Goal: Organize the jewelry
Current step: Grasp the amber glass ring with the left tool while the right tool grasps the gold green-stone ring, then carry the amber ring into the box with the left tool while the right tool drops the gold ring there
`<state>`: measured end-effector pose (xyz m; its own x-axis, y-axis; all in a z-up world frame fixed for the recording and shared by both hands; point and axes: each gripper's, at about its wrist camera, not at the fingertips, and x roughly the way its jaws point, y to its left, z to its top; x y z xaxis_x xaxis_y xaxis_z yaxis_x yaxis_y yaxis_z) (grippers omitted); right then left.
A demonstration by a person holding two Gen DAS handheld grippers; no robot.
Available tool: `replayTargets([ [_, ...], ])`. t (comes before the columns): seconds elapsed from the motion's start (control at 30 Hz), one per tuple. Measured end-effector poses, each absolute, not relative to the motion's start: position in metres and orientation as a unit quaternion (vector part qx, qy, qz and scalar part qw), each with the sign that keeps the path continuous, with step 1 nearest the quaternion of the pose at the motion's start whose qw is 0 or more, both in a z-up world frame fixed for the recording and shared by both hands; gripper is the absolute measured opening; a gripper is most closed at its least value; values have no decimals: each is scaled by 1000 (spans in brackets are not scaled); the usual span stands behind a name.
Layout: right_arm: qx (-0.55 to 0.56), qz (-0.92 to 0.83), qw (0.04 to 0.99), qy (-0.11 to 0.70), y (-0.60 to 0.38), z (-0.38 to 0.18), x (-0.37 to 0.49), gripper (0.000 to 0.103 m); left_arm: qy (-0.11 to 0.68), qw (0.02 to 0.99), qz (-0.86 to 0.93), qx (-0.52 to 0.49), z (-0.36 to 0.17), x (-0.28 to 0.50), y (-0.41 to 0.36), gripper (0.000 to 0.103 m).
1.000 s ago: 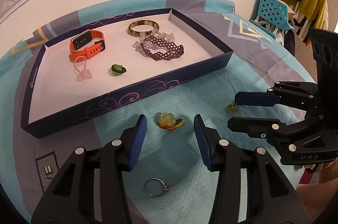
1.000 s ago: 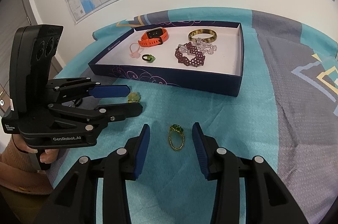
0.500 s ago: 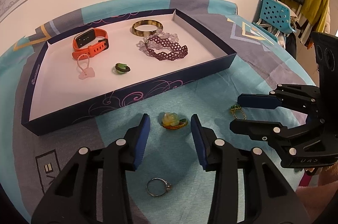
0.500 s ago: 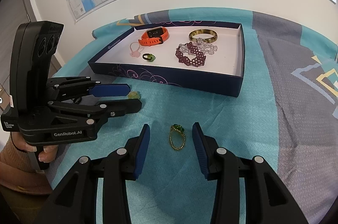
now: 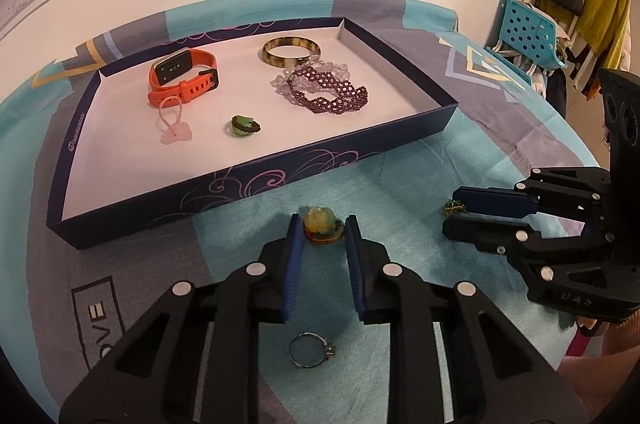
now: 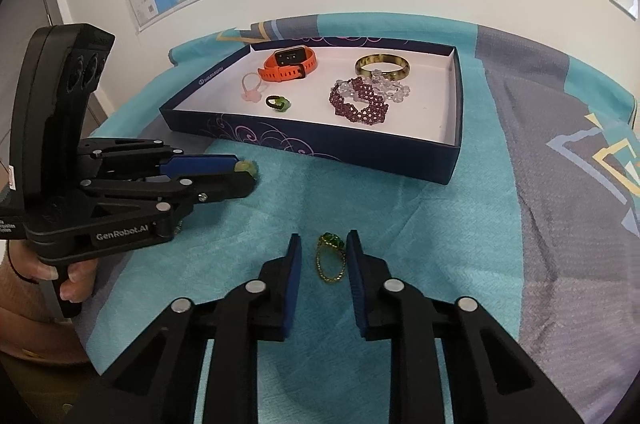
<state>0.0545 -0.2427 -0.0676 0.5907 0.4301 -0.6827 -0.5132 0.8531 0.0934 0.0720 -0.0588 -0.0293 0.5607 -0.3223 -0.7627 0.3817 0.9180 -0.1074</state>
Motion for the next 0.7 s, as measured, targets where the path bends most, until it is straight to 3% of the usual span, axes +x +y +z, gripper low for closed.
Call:
replayTargets([
  [0.23, -55, 265, 890, 367, -244, -67, 55, 8, 424, 883, -198, 34, -29, 70, -58, 20],
  [0.7, -36, 287, 888, 358, -245, -57, 55, 7, 416, 889, -193, 0, -25, 63, -40, 19],
])
